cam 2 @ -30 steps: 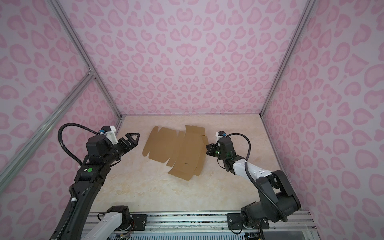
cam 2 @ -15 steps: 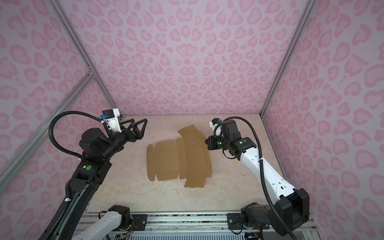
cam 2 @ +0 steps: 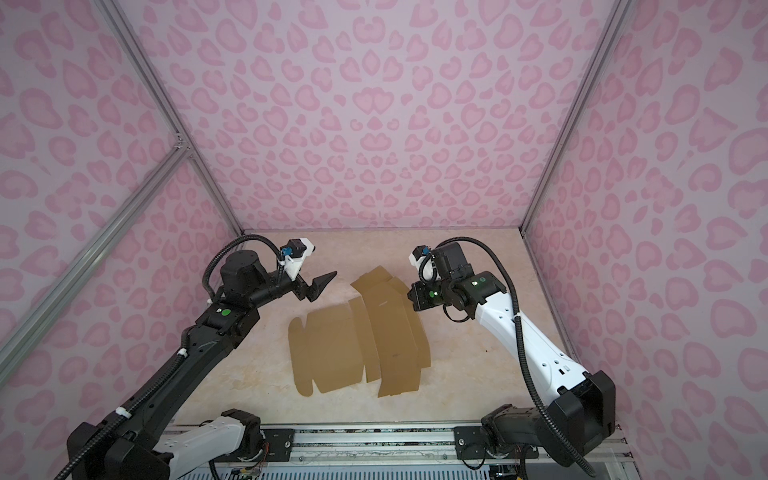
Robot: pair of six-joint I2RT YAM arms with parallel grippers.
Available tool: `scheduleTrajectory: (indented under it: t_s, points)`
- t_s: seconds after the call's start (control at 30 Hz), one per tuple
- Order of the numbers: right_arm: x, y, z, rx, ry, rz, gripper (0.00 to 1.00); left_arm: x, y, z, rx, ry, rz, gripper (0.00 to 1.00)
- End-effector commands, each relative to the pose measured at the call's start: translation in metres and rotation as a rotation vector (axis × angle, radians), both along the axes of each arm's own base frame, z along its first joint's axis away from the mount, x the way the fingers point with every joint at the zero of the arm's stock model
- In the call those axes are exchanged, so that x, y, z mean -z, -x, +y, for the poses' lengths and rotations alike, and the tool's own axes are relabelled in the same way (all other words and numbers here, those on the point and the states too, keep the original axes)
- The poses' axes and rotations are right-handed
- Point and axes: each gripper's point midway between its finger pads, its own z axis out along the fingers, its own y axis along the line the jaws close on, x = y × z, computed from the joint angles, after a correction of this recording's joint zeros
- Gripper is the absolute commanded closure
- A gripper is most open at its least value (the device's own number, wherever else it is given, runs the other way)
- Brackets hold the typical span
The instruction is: Fold the paper box
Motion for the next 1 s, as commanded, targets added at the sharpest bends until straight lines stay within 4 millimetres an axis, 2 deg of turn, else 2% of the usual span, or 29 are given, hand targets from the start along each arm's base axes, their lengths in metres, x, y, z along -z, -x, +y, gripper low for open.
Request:
scheduleTrajectory:
  t_s: [0.0,0.2,0.33,0.43,0.53,0.63,0.67,0.7,0.8,0.97]
  points:
    - [0.005,0.001,0.000,-0.023,0.031,-0.004,1.00,0.011,-0.001,-0.013,0.097,-0.041,-0.014,0.09]
    - [0.022,-0.004,-0.001,-0.006,0.088,0.001,1.00,0.035,-0.012,-0.025,0.127,-0.051,0.074,0.10]
    - [0.027,-0.021,-0.020,0.076,0.204,-0.040,1.00,0.048,-0.015,-0.027,0.107,-0.077,0.093,0.11]
    - [0.023,-0.036,-0.028,0.114,0.283,-0.083,1.00,0.055,-0.016,-0.028,0.076,-0.086,0.091,0.11]
    - [0.021,-0.048,-0.032,0.122,0.455,-0.143,1.00,0.061,-0.016,-0.027,0.036,-0.084,0.105,0.11]
    - [0.026,-0.051,-0.020,0.048,0.578,-0.148,1.00,0.059,-0.018,-0.024,-0.029,-0.053,0.136,0.12]
    - [0.019,-0.055,-0.014,0.027,0.604,-0.171,1.00,0.057,-0.018,-0.022,-0.054,-0.035,0.146,0.12]
    - [0.021,-0.056,-0.010,0.006,0.649,-0.174,1.00,0.054,-0.019,-0.020,-0.086,-0.014,0.158,0.13]
    - [0.022,-0.067,-0.006,-0.010,0.726,-0.189,1.00,0.049,-0.021,-0.014,-0.181,0.032,0.205,0.13]
    - [0.004,-0.072,0.024,-0.102,0.720,-0.298,1.00,0.019,-0.021,0.019,-0.427,0.222,0.281,0.13]
